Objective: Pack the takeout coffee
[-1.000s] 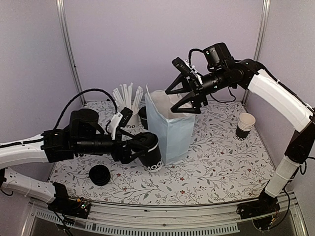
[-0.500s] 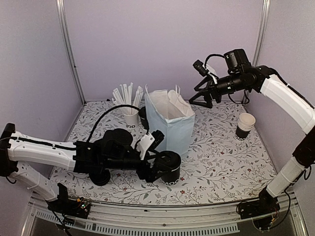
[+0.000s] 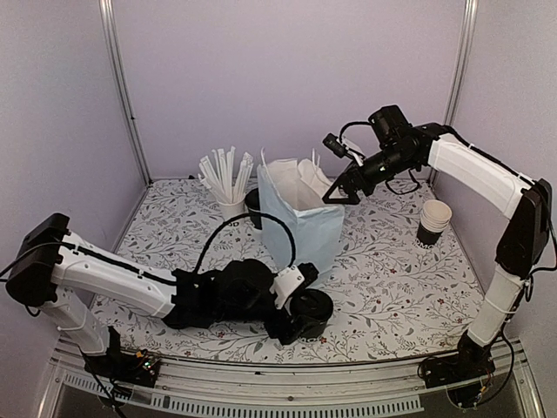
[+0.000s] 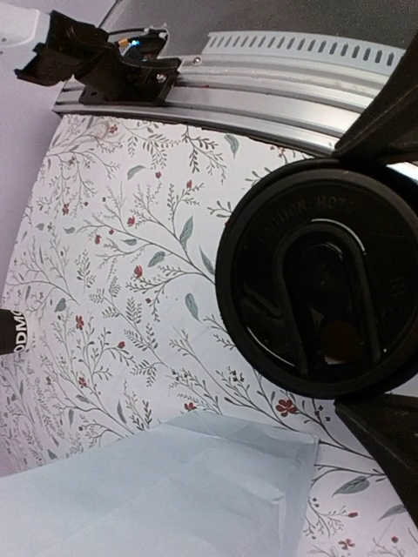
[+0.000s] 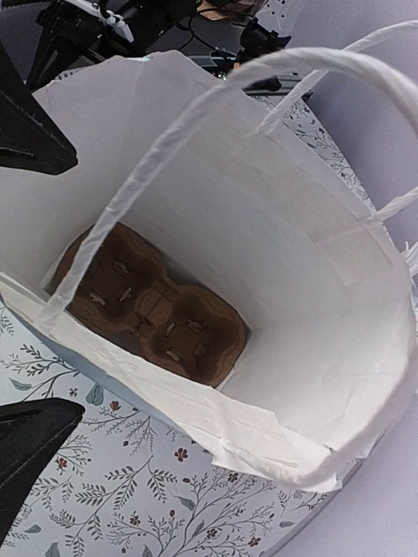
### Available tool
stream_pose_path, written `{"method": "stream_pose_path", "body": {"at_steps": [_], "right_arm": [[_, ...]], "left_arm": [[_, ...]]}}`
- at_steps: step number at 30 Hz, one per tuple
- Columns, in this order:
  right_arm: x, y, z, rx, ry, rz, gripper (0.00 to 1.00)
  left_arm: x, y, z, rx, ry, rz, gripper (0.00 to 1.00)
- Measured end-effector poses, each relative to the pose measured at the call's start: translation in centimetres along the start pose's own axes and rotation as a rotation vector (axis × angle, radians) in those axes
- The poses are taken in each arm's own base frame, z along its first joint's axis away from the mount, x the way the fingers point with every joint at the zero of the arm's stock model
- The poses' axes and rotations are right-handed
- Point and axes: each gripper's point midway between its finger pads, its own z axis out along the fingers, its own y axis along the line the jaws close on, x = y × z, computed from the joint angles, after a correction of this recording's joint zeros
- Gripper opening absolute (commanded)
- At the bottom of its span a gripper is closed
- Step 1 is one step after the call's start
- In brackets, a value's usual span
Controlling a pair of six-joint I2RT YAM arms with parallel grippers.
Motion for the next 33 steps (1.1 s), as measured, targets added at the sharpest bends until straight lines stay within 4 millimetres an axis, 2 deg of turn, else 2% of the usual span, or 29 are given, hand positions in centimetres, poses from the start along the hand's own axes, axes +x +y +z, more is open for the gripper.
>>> {"method": "stream_pose_path", "body": {"at_steps": [3, 8, 11, 14, 16, 22, 27, 33], "right_arm": [[-0.5, 0.0, -0.3, 0.003, -0.009, 0.005, 0.76], [-1.1, -0.4, 0.2, 0.002, -0.014, 0.026, 0.3], [-1.4, -0.9, 0.6, 0.006, -0.012, 0.036, 0.18], [-1.6, -1.3, 1.1, 0.012, -0.008, 0.048, 0.13], [-1.7, -1.4, 1.3, 0.012, -0.007, 0.052, 0.1], [-2.1, -0.4, 0.9, -0.031, -0.006, 0.022, 0.03], [-3.5, 1.8, 0.4, -0.167, -0.021, -0.058, 0.03], [-3.7, 3.6, 2.5, -0.282, 0.001, -0.153, 0.04]], "left_arm": [[-0.4, -0.2, 0.1, -0.01, -0.008, 0.009, 1.0], [-0.7, -0.5, -0.4, -0.024, -0.01, 0.018, 1.0], [-1.4, -0.9, -1.8, -0.027, -0.019, 0.026, 1.0], [-3.5, -1.2, -4.1, -0.025, -0.07, 0.019, 1.0], [-5.6, -1.1, -6.4, -0.029, -0.13, 0.003, 1.0], [-10.3, 0.5, -13.0, -0.082, -0.284, -0.042, 1.0], [-12.1, 2.6, -17.7, -0.159, -0.373, -0.078, 1.0], [-13.5, 5.8, -22.7, -0.243, -0.478, -0.15, 1.0]]}}
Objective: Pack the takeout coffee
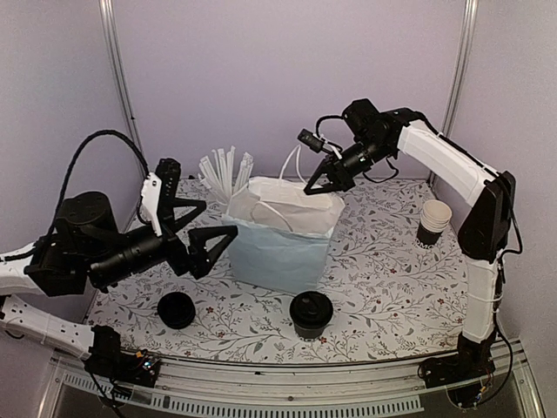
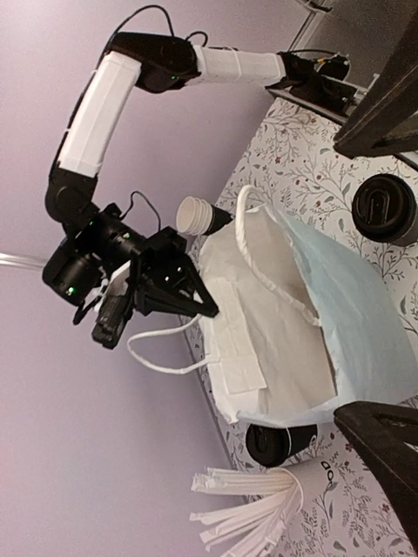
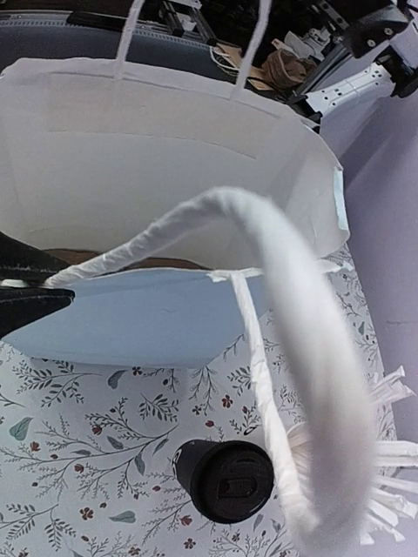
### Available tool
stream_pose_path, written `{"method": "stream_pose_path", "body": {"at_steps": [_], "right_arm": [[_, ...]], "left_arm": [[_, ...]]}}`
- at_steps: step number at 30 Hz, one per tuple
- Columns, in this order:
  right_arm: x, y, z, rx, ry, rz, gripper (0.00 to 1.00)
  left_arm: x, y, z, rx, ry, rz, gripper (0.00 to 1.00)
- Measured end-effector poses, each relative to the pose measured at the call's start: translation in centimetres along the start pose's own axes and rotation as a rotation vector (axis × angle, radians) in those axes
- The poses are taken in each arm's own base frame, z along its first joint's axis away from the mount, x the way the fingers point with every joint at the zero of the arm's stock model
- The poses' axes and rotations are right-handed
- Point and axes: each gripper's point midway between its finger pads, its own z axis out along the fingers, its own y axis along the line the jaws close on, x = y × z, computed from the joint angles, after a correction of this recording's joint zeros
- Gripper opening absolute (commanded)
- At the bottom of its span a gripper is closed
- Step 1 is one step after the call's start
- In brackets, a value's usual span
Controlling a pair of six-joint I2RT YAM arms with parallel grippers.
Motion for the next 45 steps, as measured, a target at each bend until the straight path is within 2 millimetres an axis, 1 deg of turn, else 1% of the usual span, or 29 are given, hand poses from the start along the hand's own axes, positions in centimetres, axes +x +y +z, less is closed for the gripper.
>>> {"method": "stream_pose_path", "body": {"at_steps": [3, 6, 7, 8, 10, 12, 14, 16, 17, 18, 19, 20, 22, 24, 25, 27, 30, 32, 33, 35, 38, 41, 42, 45], "right_arm": [[0.4, 0.7, 1.6, -0.051, 0.029, -0.032, 0.07], [0.3, 1.5, 2.7, -0.087, 0.037, -0.067, 0.12], [0.2, 1.7, 3.0, -0.096, 0.037, -0.082, 0.15], [0.0, 1.9, 3.2, -0.101, 0.035, -0.09, 0.2], [-0.3, 2.3, 3.5, -0.109, 0.032, -0.103, 0.36], [-1.1, 2.4, 3.9, -0.113, 0.02, -0.124, 0.52], [-2.0, 2.3, 3.9, -0.108, 0.002, -0.146, 0.65], [-2.8, 2.4, 3.7, -0.099, -0.015, -0.171, 0.79], [-3.0, 2.5, 3.5, -0.096, -0.021, -0.181, 0.91], [-3.3, 2.6, 3.3, -0.093, -0.029, -0.197, 0.98], [-3.2, 2.7, 3.1, -0.09, -0.03, -0.194, 0.99], [-3.1, 2.8, 2.8, -0.084, -0.031, -0.194, 0.99], [-2.6, 3.2, 1.9, -0.069, -0.032, -0.198, 0.99], [-2.2, 4.2, 0.0, -0.039, -0.043, -0.207, 0.99], [-2.2, 4.2, -0.6, -0.029, -0.047, -0.206, 0.99], [-2.3, 5.0, -2.9, 0.019, -0.077, -0.233, 0.99], [-2.2, 6.4, -6.2, 0.079, -0.114, -0.276, 0.99], [-1.9, 7.2, -7.5, 0.107, -0.125, -0.304, 0.99], [-1.7, 7.6, -7.8, 0.112, -0.125, -0.313, 0.98], [-1.0, 8.0, -7.9, 0.109, -0.117, -0.324, 0.96], [0.5, 7.9, -7.0, 0.09, -0.087, -0.313, 0.92], [1.9, 7.7, -6.3, 0.07, -0.057, -0.291, 0.88], [2.2, 7.8, -6.2, 0.063, -0.051, -0.287, 0.86], [2.8, 8.0, -5.8, 0.041, -0.044, -0.284, 0.81]], "left_arm": [[-1.1, 2.8, -1.1, -0.078, -0.023, -0.045, 1.0], [-1.7, 5.7, -1.6, -0.171, -0.019, -0.074, 1.0], [-1.8, 6.4, -1.6, -0.194, -0.017, -0.079, 1.0], [-1.8, 7.0, -1.7, -0.214, -0.012, -0.081, 1.0], [-1.6, 8.2, -1.7, -0.251, 0.004, -0.079, 1.0], [-1.4, 9.3, -1.5, -0.277, 0.031, -0.066, 1.0], [-1.6, 11.0, -0.8, -0.305, 0.072, -0.056, 1.0], [-2.3, 13.3, 0.5, -0.329, 0.124, -0.057, 0.98], [-2.7, 14.1, 1.1, -0.328, 0.143, -0.058, 0.97], [-2.9, 14.9, 2.0, -0.32, 0.171, -0.059, 0.95], [-3.1, 15.5, 3.0, -0.299, 0.201, -0.061, 0.93], [-2.9, 15.9, 4.2, -0.271, 0.231, -0.063, 0.91], [-1.4, 16.4, 6.0, -0.217, 0.311, -0.072, 0.89], [0.7, 16.5, 7.8, -0.14, 0.405, -0.083, 0.86], [1.5, 16.4, 8.4, -0.107, 0.44, -0.089, 0.86], [2.7, 16.3, 9.7, -0.05, 0.493, -0.096, 0.85], [3.5, 15.7, 11.2, 0.026, 0.534, -0.095, 0.78], [3.4, 15.4, 12.1, 0.069, 0.542, -0.085, 0.73], [3.3, 15.3, 12.5, 0.086, 0.544, -0.078, 0.7], [3.2, 15.1, 13.4, 0.119, 0.552, -0.067, 0.65], [3.7, 15.1, 14.7, 0.161, 0.579, -0.056, 0.59], [4.7, 15.1, 15.6, 0.194, 0.617, -0.052, 0.57], [5.0, 15.0, 15.8, 0.206, 0.628, -0.054, 0.54], [5.7, 14.6, 15.9, 0.246, 0.65, -0.057, 0.41]]}}
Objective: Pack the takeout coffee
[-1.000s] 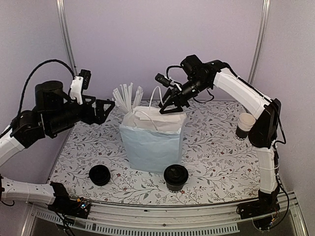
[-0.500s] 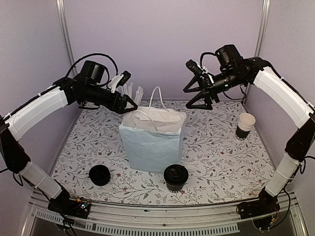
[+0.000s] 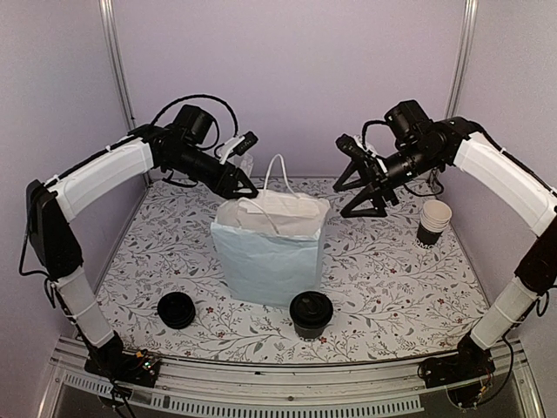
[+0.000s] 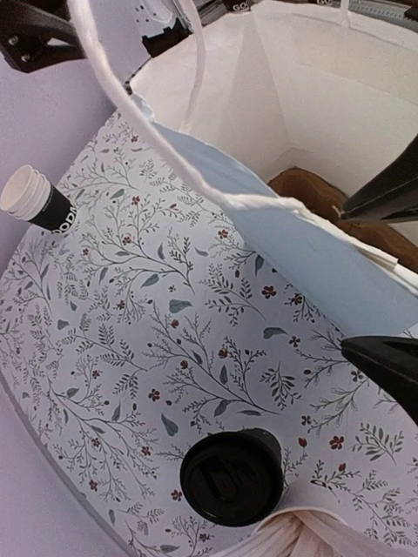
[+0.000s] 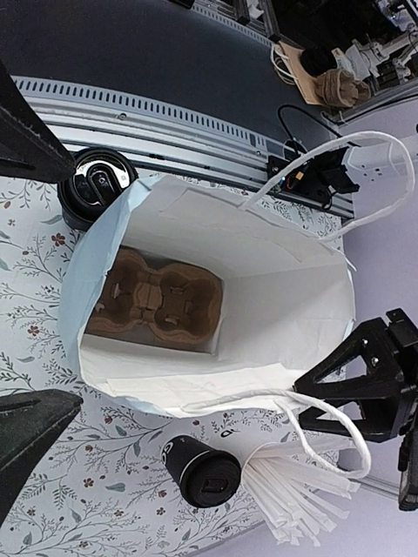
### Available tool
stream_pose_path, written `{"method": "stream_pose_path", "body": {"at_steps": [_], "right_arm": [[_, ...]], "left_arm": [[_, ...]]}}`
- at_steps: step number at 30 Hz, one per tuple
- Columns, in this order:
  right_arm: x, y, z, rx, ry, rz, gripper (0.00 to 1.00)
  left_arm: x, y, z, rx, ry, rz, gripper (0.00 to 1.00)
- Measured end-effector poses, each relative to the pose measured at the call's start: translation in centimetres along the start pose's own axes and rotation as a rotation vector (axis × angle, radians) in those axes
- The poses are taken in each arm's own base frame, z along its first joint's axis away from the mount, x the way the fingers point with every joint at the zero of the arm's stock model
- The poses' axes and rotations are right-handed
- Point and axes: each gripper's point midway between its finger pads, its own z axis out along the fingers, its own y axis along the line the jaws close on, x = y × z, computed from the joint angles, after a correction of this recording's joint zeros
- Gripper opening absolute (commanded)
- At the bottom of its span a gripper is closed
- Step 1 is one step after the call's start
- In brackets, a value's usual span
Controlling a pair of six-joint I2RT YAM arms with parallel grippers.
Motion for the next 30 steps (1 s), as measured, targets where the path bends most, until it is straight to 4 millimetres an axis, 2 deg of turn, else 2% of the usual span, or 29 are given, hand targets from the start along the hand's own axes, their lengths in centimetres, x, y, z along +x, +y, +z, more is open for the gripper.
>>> {"method": "stream_pose_path", "body": {"at_steps": [5, 10, 14, 16, 18, 21, 25, 30], "right_arm": [[0.9, 1.1, 1.1, -0.039, 0.028, -0.007, 0.72], [2.5, 4.1, 4.1, -0.111, 0.118, -0.051, 0.7], [3.7, 6.2, 5.7, -0.168, 0.175, -0.083, 0.69], [4.0, 6.8, 6.1, -0.181, 0.191, -0.099, 0.72], [4.2, 7.4, 6.5, -0.193, 0.207, -0.126, 0.8], [5.2, 8.5, 7.4, -0.212, 0.248, -0.166, 0.98], [7.0, 10.2, 8.8, -0.249, 0.321, -0.216, 0.99], [7.7, 11.1, 9.9, -0.251, 0.36, -0.268, 0.99]], "left_arm": [[0.3, -0.9, 0.0, 0.052, 0.008, 0.005, 0.21], [1.5, -1.4, -0.3, 0.062, 0.018, -0.03, 0.01], [3.5, -1.9, -1.8, 0.012, 0.017, -0.071, 0.0], [4.3, -1.8, -2.4, -0.024, 0.016, -0.095, 0.0], [4.4, -2.2, -3.8, -0.056, -0.014, -0.098, 0.0], [5.2, -2.2, -5.0, -0.107, -0.04, -0.119, 0.0], [5.5, -1.9, -5.9, -0.154, -0.07, -0.143, 0.0], [5.5, -1.1, -5.8, -0.196, -0.097, -0.172, 0.0]]}}
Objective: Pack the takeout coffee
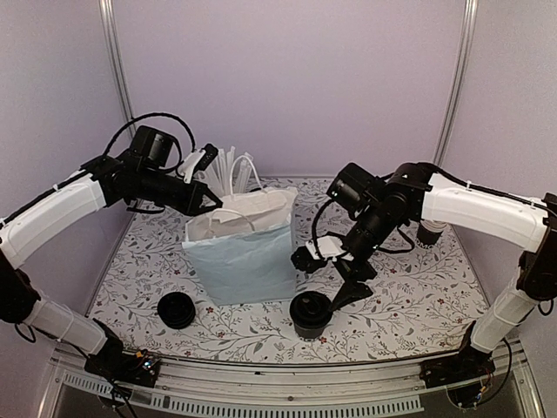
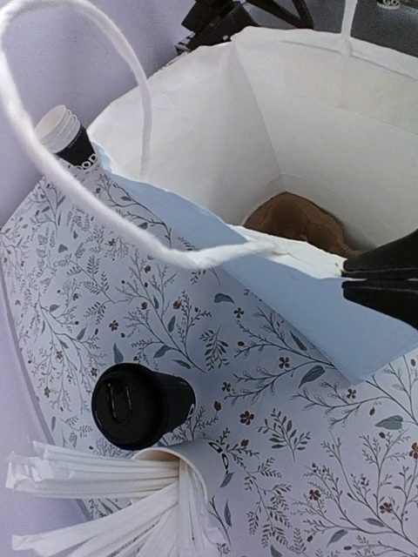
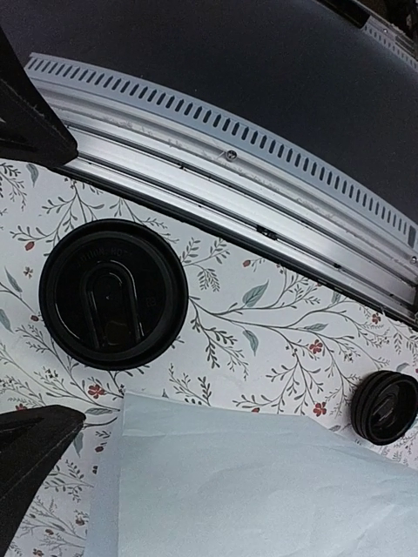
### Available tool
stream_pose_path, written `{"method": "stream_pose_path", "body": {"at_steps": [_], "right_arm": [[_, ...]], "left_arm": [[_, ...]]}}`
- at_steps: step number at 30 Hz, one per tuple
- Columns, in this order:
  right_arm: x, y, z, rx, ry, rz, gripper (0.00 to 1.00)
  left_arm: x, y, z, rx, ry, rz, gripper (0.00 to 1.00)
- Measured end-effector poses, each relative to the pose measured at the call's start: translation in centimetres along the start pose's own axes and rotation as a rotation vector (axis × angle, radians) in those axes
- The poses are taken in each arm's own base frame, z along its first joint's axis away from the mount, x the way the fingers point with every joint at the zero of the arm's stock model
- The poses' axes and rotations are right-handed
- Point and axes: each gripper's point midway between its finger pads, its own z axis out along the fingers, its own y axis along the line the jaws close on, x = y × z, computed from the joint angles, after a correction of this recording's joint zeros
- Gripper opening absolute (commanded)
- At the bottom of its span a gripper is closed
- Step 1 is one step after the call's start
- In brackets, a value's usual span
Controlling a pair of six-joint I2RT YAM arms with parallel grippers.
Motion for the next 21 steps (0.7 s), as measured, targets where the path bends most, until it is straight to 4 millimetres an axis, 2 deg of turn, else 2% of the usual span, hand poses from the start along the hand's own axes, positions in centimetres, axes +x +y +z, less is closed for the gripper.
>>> {"method": "stream_pose_path", "body": {"at_steps": [5, 14, 21], "right_arm": [[0.3, 0.0, 1.5, 0.016, 0.049, -0.036, 0.99], [1.8, 0.1, 5.1, -0.004, 0.169, -0.059, 0.98], [2.7, -0.6, 6.0, 0.014, 0.216, -0.038, 0.88]], "left_arm": [[-0.2, 0.9, 0.2, -0.045, -0.024, -0.036, 0.0], [-0.3, 0.9, -0.1, -0.045, -0.056, -0.069, 0.0], [-0.2, 0.6, -0.2, -0.029, -0.07, -0.074, 0.0]]}}
